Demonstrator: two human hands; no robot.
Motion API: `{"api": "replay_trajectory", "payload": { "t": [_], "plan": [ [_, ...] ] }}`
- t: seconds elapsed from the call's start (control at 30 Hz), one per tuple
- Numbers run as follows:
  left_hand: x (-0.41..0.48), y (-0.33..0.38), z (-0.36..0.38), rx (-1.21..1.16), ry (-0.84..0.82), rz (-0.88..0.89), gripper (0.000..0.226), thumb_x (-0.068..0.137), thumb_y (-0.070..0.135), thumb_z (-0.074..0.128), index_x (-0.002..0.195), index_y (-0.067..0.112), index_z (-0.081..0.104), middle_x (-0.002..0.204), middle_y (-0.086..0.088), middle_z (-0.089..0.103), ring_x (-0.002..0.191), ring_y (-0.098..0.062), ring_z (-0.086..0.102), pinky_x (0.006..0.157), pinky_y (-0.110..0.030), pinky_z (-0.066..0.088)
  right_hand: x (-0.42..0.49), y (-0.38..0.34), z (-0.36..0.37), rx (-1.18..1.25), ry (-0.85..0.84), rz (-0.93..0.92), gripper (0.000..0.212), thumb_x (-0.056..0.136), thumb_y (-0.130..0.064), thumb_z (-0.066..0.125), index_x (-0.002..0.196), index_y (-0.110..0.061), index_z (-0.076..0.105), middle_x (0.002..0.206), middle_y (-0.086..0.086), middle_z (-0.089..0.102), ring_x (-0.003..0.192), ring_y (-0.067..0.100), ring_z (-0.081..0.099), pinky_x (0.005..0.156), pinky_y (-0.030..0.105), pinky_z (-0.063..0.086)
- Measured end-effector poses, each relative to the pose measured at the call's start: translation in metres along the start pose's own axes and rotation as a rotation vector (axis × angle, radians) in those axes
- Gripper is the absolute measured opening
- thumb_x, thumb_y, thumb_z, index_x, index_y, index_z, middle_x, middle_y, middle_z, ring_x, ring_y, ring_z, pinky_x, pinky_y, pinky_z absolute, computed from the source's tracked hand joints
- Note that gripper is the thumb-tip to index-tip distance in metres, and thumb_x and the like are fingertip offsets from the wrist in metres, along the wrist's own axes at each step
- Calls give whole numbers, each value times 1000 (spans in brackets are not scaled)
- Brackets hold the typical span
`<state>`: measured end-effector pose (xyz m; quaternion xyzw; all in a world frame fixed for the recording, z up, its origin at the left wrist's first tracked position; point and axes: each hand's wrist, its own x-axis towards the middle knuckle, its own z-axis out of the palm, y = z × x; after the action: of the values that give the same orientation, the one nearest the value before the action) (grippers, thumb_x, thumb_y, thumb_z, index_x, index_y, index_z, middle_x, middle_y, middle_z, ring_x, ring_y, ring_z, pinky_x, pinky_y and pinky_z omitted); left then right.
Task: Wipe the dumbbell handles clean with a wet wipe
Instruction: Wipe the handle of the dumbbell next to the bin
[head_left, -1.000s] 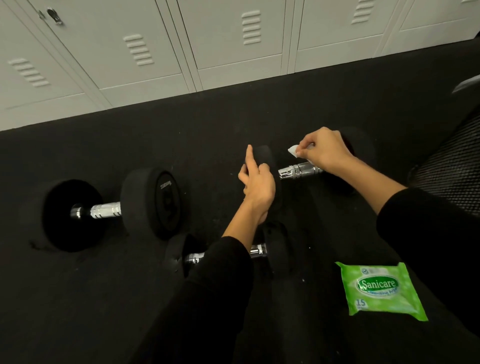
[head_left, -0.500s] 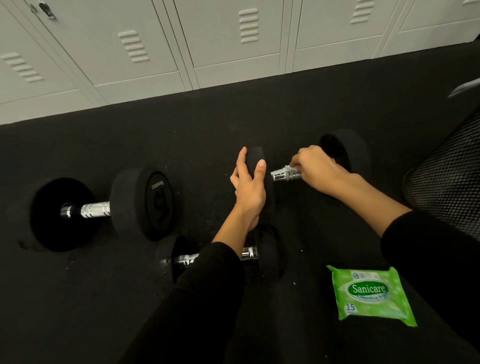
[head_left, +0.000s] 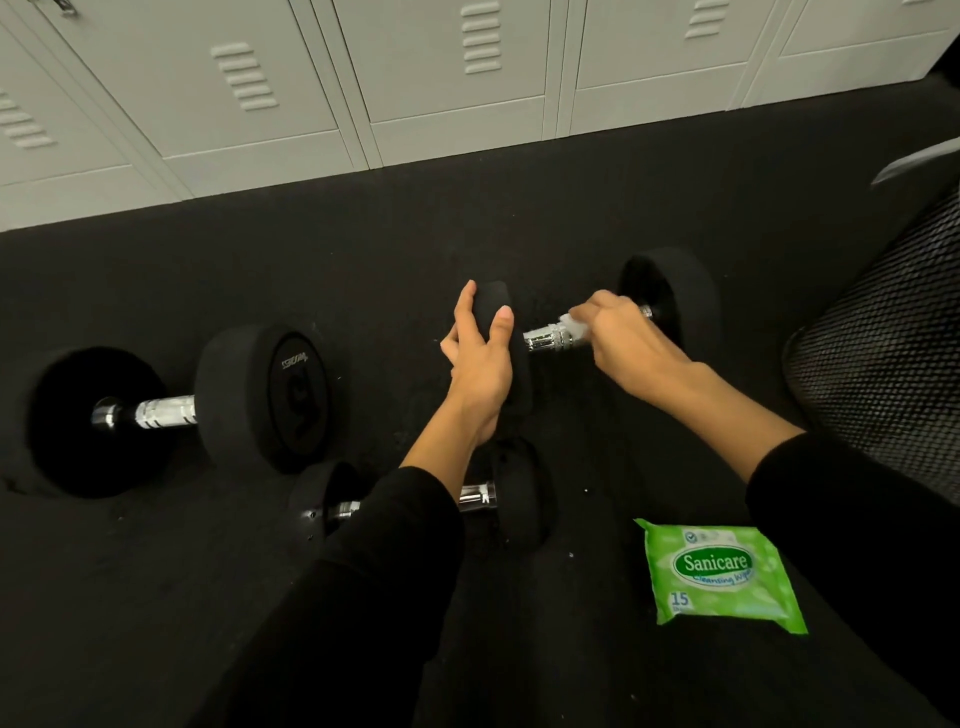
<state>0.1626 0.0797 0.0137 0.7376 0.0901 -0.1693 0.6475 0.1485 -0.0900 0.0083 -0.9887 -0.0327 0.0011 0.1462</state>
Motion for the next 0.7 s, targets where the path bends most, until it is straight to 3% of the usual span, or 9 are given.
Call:
{"api": "replay_trajectory", "payload": {
  "t": [0.13,0.27,0.33,0.53,0.7],
  "plan": [
    [-1,-5,0,14,1,16,53,95,51,45,137,61,17,151,-1,11,129,-29,37,107,-51,38,-5,9,-1,6,39,134,36,90,4,51,126,0,55,120,14,46,110,29,45,91,40,46],
    [-1,-4,0,45,12,26,52,94,53,45,137,62,16,150,0,12,128,-30,37,105,-53,39,-15,-7,9,100,49,49,18,94,-2,48,109,4,56,110,12,44,100,26,48,85,36,45],
    [-2,-3,1,65,18,37,52,94,53,45,137,60,17,149,-1,14,127,-30,38,104,-53,40,-15,-6,7,109,37,10,22,93,-6,51,111,3,59,112,15,46,97,27,52,84,36,46],
    [8,16,-3,243,-11,-4,49,95,40,41,141,40,22,141,-7,18,106,-25,46,97,-49,47,-5,6,-3,210,154,164,30,91,-7,56,120,-2,61,113,12,49,95,26,57,86,34,50],
    [-1,25,4,380,-19,13,47,101,40,31,147,41,21,159,-2,-8,140,-36,20,109,-48,30,-8,-11,15,98,100,133,29,92,-7,52,119,2,56,118,18,44,101,31,53,90,40,47]
  ]
}}
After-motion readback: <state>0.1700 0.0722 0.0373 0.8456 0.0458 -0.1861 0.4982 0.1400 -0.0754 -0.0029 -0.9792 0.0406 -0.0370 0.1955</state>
